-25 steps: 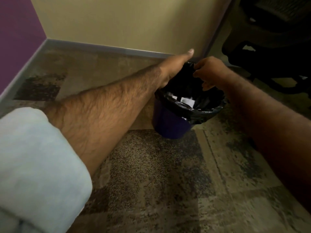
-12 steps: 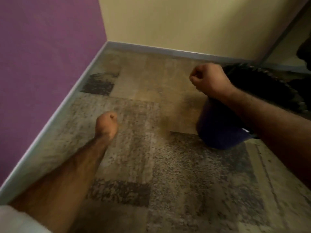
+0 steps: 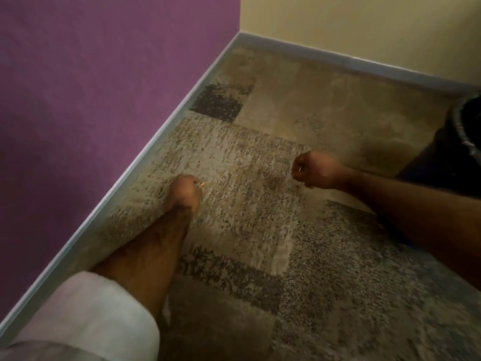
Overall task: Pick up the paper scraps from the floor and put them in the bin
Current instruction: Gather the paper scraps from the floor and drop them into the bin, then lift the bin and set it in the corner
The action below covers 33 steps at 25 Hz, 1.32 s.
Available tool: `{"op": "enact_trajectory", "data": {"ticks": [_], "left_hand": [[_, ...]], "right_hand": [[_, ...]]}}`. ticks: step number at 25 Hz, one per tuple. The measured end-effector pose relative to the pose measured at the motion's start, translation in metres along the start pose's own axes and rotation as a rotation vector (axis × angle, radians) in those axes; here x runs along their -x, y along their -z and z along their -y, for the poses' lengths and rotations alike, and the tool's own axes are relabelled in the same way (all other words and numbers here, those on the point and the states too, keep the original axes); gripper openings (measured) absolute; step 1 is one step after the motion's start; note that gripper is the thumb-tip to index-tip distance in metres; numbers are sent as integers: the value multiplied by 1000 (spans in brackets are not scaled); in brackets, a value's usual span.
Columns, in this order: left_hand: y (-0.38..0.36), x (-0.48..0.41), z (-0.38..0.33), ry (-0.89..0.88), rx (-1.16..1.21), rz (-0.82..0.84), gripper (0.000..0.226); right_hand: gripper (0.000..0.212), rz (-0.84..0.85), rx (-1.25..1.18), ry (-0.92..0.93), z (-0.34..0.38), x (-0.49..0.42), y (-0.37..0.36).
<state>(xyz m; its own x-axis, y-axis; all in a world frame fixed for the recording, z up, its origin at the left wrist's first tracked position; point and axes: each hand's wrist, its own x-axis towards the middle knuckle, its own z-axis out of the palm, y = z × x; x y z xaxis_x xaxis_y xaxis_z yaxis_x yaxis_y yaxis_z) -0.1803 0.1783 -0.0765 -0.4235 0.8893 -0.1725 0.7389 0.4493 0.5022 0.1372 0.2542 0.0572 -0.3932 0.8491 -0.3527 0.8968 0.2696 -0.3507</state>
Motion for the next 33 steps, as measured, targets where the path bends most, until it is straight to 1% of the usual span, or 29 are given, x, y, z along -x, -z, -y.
{"op": "enact_trajectory", "data": {"ticks": [2, 4, 9, 11, 12, 14, 16, 18, 19, 21, 23, 24, 26, 29, 31, 33], "left_hand": [[1, -2, -4, -89, -92, -10, 21], [4, -3, -11, -127, -169, -19, 17], [0, -1, -22, -208, -444, -45, 19], [2, -6, -24, -232, -497, -14, 20], [4, -8, -25, -233, -479, 22, 17], [11, -8, -26, -148, -312, 73, 13], [17, -5, -36, -32, -122, 97, 19], [17, 6, -68, -12, 48, 130, 20], [18, 14, -96, -46, 132, 170, 19], [26, 33, -162, -181, 315, 243, 19], [41, 56, -242, -348, 493, 307, 18], [50, 69, -281, -429, 579, 313, 16], [61, 98, -359, -561, 735, 347, 14], [59, 139, -446, -633, 811, 397, 28], [50, 159, -477, -636, 785, 419, 29], [38, 172, -493, -633, 737, 442, 27]], "right_hand": [[11, 17, 62, 62, 9, -4, -5], [12, 18, 78, 81, 8, -3, -9], [9, 45, 52, 31, -15, 9, -5], [9, 21, 53, 4, -24, 16, 2], [9, 10, 38, -11, -28, 20, 7], [9, 2, 1, -45, -36, 29, 15], [9, -7, -37, -87, -44, 38, 26], [10, -38, -83, -122, -50, 49, 43], [10, -71, -101, -134, -54, 58, 55], [13, -164, -134, -150, -59, 76, 83], [14, -301, -230, -155, -65, 97, 118], [14, -371, -292, -150, -66, 105, 133], [12, -548, -420, -153, -73, 133, 164], [12, -794, -599, -179, -94, 180, 202], [14, -884, -614, -259, -115, 207, 214], [13, -943, -563, -372, -137, 232, 214]]}}
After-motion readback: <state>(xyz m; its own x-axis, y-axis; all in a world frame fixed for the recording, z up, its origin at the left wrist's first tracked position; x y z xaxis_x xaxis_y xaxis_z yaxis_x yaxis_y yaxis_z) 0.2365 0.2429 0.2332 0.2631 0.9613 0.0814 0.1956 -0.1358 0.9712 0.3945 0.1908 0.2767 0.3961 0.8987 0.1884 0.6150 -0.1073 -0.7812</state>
